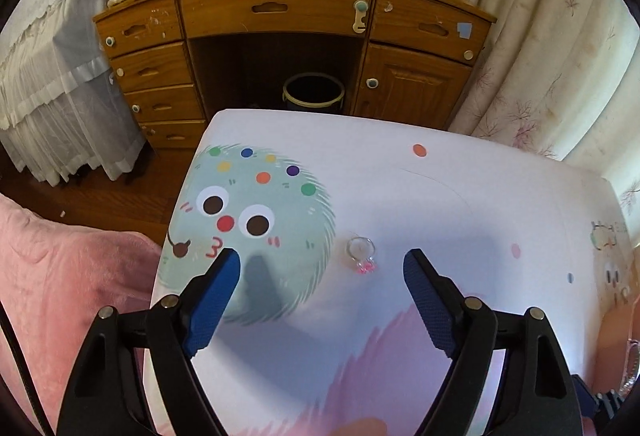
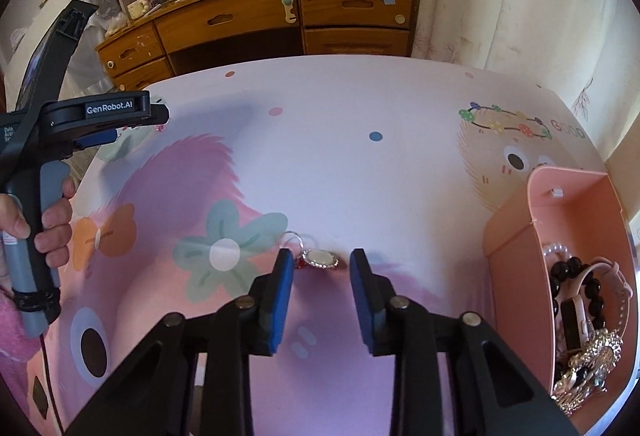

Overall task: Organize jewelry
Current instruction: 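Close the right tool on the pearl ring while the left tool grasps the clear-stone ring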

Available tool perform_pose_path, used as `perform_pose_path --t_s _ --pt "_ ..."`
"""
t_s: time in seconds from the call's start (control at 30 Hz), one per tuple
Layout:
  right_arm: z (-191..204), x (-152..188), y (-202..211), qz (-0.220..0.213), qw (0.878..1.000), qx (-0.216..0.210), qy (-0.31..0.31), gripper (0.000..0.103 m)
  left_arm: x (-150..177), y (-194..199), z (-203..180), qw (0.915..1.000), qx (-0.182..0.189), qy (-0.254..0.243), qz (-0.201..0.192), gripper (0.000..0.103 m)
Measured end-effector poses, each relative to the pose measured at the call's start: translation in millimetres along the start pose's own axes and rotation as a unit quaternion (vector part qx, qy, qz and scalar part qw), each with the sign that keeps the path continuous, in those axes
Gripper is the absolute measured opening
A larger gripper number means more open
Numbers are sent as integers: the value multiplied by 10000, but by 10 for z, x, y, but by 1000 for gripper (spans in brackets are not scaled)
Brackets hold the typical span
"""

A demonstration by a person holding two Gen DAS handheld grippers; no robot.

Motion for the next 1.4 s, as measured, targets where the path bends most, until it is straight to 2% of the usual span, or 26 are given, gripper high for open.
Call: perform_pose_path --t_s 0.1,0.17,0.3,0.4,0.47,0.53,0.73,0.83,1.0,1.4 --pt "-8 -6 7 -19 10000 -30 -6 26 7 -71 -38 10000 -53 -39 3 74" --pt "-14 -10 7 -44 10000 -73 2 19 14 -66 -62 9998 -132 -75 -109 65" --pt "-31 -9 14 -68 9999 -131 -17 12 11 -63 -97 9993 -201 -141 -286 52" --pt "-42 -7 18 -69 9998 -159 -39 11 -6 -69 -93 9989 -199 -110 -403 37" --pt "-43 -8 17 -70 9999 -144 -26 11 -10 -68 -87 9988 -183 -99 -447 21" --pt "-35 -12 20 -77 9999 -143 -22 11 -6 -65 -71 9988 -157 -66 -468 13" --pt "-16 -26 53 -131 9996 -232 -11 11 10 -51 -52 9986 -127 -76 -509 12" --pt "7 -37 73 -163 9996 -243 30 11 16 -18 -58 9982 -113 -125 -570 6" --pt "30 -55 110 -208 9994 -273 7 11 55 3 -64 9981 -187 -246 -532 6" --pt "90 -31 288 -334 9988 -363 -40 11 73 440 263 9974 128 278 -653 6"
Point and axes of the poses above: each gripper's, at about its wrist camera, not at the fingertips, and y roughly against the way its jaws point, z to its left, x to its underside, the point moved 4 cm from there along -y, roughly the way its jaws point, and after that the axes turned 13 degrees about -x, right-handed, at the moved point
